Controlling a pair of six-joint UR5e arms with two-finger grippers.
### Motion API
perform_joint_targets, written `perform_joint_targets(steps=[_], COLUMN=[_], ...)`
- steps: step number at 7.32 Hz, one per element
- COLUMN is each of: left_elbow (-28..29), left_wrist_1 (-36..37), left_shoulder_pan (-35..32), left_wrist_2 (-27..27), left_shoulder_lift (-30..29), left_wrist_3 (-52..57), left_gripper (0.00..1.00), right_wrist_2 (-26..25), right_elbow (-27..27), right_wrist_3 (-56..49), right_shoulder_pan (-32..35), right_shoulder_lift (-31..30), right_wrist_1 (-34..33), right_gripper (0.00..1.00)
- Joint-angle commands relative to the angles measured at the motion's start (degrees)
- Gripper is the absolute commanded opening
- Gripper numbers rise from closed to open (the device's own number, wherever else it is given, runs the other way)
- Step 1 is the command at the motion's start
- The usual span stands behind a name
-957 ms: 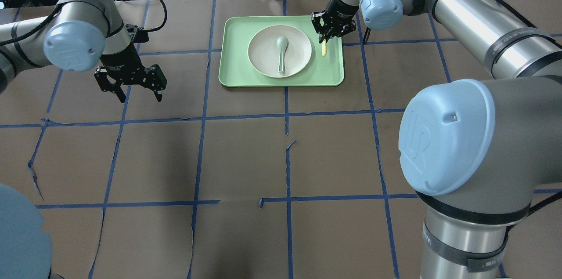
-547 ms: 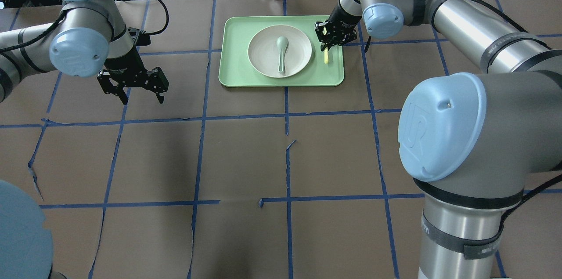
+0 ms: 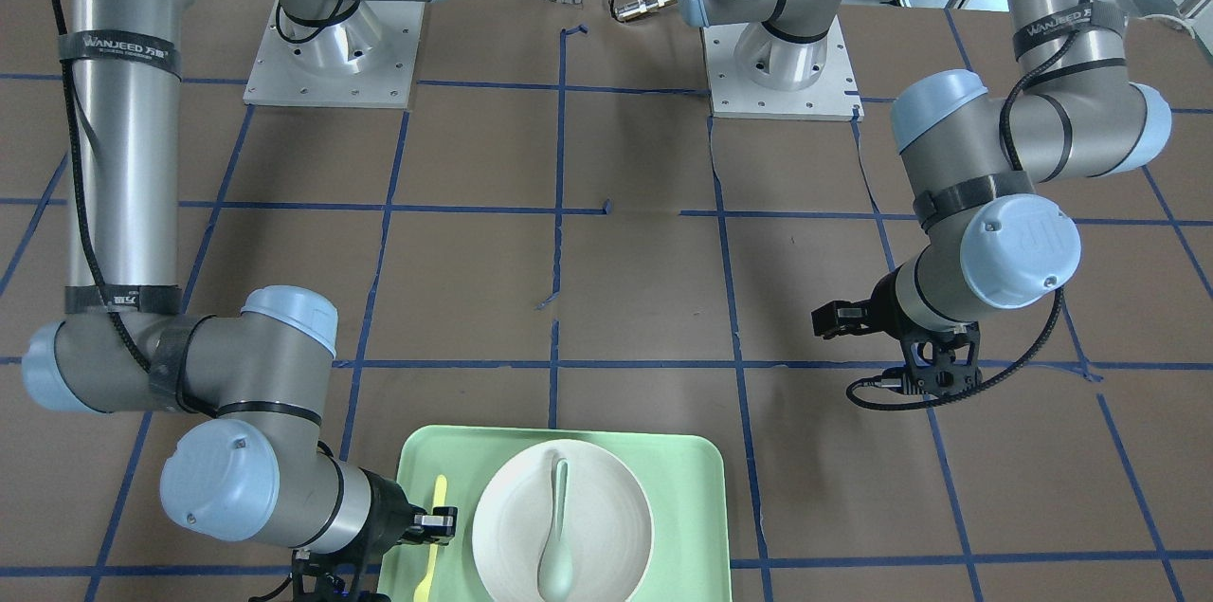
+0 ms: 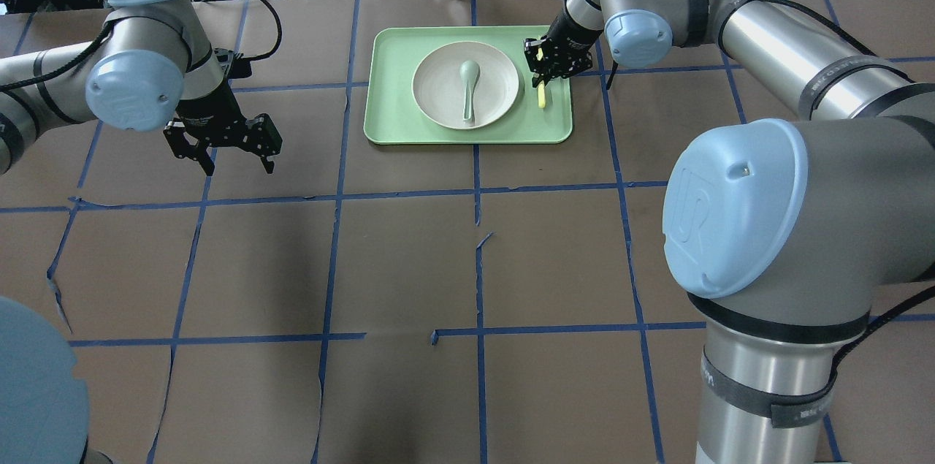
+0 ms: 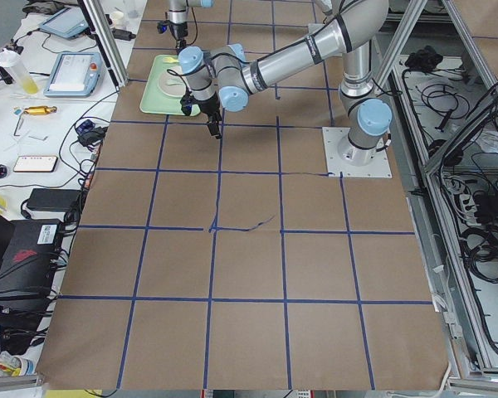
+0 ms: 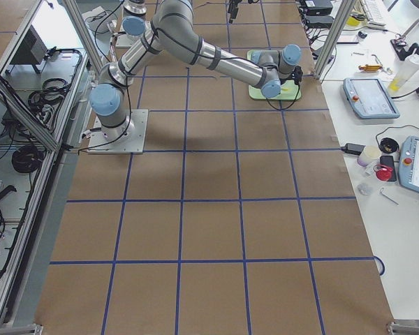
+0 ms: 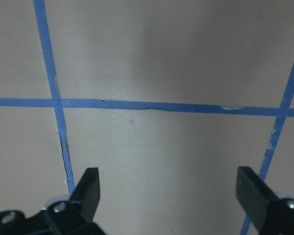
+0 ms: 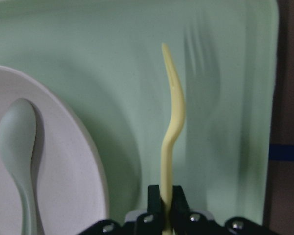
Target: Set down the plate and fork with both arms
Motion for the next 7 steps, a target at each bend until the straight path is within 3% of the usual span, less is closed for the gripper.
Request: perform_joint_targets(steps=[1, 3, 4, 5, 7], left_elbow=[-0.2, -0.1, -0.1, -0.1, 0.5], left_wrist_1=[0.6, 1.3, 1.3, 1.3, 0.5], left_shoulder_pan=[0.0, 0.0, 0.0, 0.0, -0.7], left_wrist_2=[0.0, 0.0, 0.0, 0.0, 0.2], left_shoulder_lift=[-0.2, -0.5, -0.5, -0.5, 1.9], left_wrist_3=[-0.1, 0.2, 0.2, 0.5, -0.3], left_gripper=[1.0, 1.0, 1.0, 1.0, 1.0], right_wrist_2=[0.0, -0.4, -1.2, -3.6, -11.0], right_elbow=[0.3, 2.0, 3.3, 3.6, 3.7], right_wrist_3=[-0.1, -0.4, -2.3, -1.9, -2.6], right_shoulder_pan=[0.0, 0.0, 0.0, 0.0, 0.0], right_shoulder_lift=[-0.3, -2.0, -3.8, -5.5, -9.7], right_wrist_1=[-0.1, 0.1, 0.2, 0.6, 8.3], right_gripper=[0.52, 0.93, 1.0, 1.0, 1.0])
